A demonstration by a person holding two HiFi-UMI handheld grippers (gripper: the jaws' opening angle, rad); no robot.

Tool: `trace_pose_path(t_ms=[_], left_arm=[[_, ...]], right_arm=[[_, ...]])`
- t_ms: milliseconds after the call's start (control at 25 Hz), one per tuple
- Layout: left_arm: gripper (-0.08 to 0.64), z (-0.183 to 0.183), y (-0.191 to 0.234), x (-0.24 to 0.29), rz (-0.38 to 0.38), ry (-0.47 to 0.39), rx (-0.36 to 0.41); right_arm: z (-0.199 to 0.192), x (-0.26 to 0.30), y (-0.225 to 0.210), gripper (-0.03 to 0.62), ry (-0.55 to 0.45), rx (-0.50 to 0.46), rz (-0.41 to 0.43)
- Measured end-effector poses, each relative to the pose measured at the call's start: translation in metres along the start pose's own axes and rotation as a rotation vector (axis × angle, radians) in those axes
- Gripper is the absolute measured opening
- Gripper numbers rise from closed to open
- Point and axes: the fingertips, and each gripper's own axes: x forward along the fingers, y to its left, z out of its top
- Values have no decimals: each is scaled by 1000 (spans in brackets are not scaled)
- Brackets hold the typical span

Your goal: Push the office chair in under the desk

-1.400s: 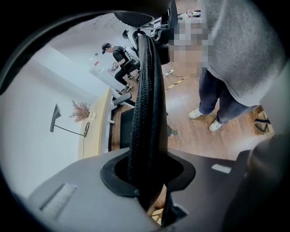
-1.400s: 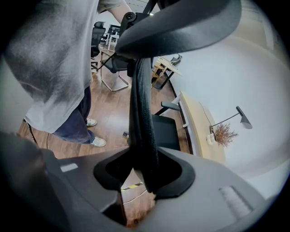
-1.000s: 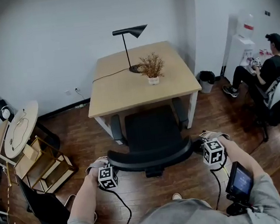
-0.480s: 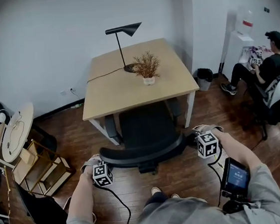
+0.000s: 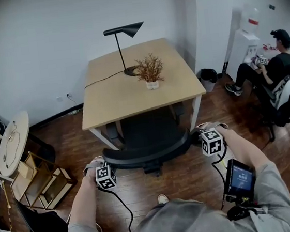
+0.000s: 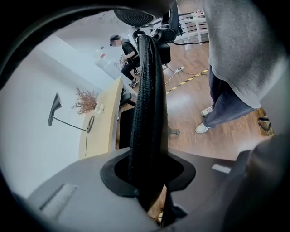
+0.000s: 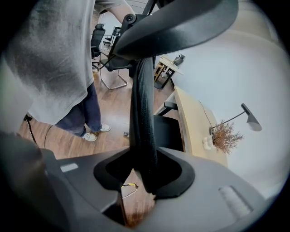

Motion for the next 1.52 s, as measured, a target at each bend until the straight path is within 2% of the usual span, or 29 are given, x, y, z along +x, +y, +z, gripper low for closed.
trace_pose_path(t_ms=[400, 1200, 1520], left_arm=[[86, -11, 28, 15, -8, -11, 17], [95, -26, 55, 40, -34, -57, 58], [94, -29, 73, 51, -36, -52, 33]], right_arm=[[1, 11, -25, 146, 5, 19, -5], [0, 23, -45, 147, 30, 59, -19], [-7, 32, -69, 146, 22, 46, -15]])
